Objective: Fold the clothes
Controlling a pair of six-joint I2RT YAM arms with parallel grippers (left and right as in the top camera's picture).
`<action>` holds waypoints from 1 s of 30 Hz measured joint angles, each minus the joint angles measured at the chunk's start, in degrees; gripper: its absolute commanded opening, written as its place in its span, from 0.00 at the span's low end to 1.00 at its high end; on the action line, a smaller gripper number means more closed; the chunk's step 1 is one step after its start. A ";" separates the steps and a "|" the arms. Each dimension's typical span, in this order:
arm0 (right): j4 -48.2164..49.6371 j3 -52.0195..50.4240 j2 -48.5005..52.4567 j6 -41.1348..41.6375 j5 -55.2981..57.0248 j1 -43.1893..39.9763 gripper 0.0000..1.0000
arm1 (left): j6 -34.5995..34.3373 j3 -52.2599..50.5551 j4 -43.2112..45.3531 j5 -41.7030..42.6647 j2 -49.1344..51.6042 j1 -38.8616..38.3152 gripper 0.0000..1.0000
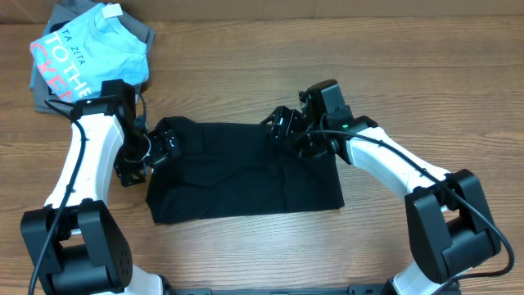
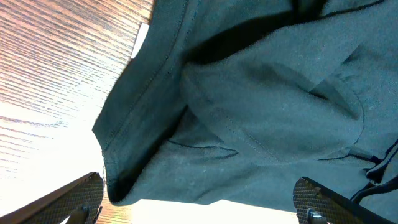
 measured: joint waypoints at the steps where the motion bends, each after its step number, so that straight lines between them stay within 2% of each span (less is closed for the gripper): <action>1: -0.61 0.00 0.00 -0.11 -0.17 0.00 1.00 | 0.00 0.00 -0.02 -0.02 0.00 0.00 1.00; 4: -5.66 0.26 0.02 -1.44 -0.39 0.00 1.00 | 0.00 0.00 -0.04 0.00 0.00 0.00 1.00; 9: -19.58 3.96 0.04 -7.26 1.18 -0.13 1.00 | 0.00 0.00 -0.02 0.00 0.00 0.00 1.00; 18: -43.39 10.10 -5.05 -22.49 11.23 1.27 1.00 | 0.00 -0.04 -0.02 0.00 0.00 0.00 1.00; 23: -42.36 7.06 -5.33 -25.64 14.47 5.68 0.93 | 0.00 -0.04 0.02 0.00 0.00 0.00 1.00; 25: -40.26 5.46 -5.33 -25.57 14.91 8.00 0.85 | 0.00 -0.04 0.02 -0.02 0.00 -0.02 1.00; 30: -38.60 3.52 -4.68 -21.22 19.28 13.00 0.85 | 0.00 -0.04 -0.44 0.00 0.00 -0.02 1.00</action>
